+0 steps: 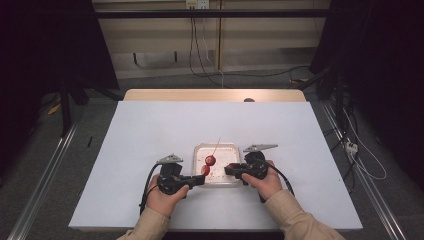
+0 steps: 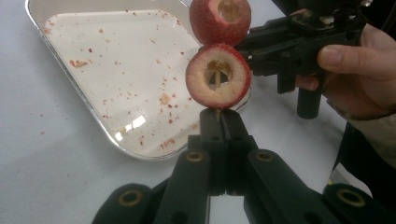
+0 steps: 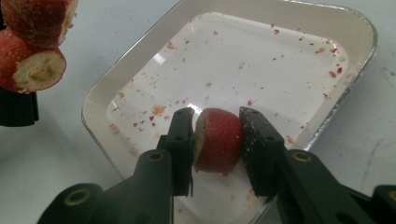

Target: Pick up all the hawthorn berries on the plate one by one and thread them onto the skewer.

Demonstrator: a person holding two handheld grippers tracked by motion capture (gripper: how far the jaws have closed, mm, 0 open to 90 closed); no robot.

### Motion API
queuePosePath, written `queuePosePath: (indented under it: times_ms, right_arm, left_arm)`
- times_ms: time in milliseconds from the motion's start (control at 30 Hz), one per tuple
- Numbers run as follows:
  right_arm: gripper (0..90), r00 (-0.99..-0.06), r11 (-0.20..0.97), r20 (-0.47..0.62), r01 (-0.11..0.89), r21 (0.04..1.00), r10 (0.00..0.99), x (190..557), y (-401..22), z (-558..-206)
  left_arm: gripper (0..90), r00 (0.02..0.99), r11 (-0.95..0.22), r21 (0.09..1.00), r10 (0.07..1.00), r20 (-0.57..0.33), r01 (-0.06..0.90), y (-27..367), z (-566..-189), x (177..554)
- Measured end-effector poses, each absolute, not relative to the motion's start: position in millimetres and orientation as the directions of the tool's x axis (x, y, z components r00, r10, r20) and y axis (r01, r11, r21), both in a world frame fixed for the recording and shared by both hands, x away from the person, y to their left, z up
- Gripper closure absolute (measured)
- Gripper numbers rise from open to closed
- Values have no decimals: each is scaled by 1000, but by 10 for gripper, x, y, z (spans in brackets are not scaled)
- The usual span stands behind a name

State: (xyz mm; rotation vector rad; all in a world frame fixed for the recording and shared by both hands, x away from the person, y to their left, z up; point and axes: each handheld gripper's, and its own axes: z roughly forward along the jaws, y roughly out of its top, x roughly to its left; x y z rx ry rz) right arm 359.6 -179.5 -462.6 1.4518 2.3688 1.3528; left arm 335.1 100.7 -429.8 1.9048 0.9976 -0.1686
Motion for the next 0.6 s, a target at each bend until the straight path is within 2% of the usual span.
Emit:
queuePosePath:
  times_ms: [100, 233, 600]
  right_arm:
    - [723, -549, 155, 390, 702, 695, 740, 3599, -1806, -4620]
    - [726, -529, 105, 424, 707, 699, 735, 3610, -1833, -4561]
    - [727, -414, -157, 498, 628, 762, 762, 3752, -1996, -4044]
  left_arm:
    - [898, 656, -219, 677, 568, -497, 703, 1008, -4304, 3353]
    - [898, 657, -221, 675, 565, -500, 704, 1004, -4299, 3350]
    - [898, 691, -286, 657, 511, -512, 698, 863, -4300, 3267]
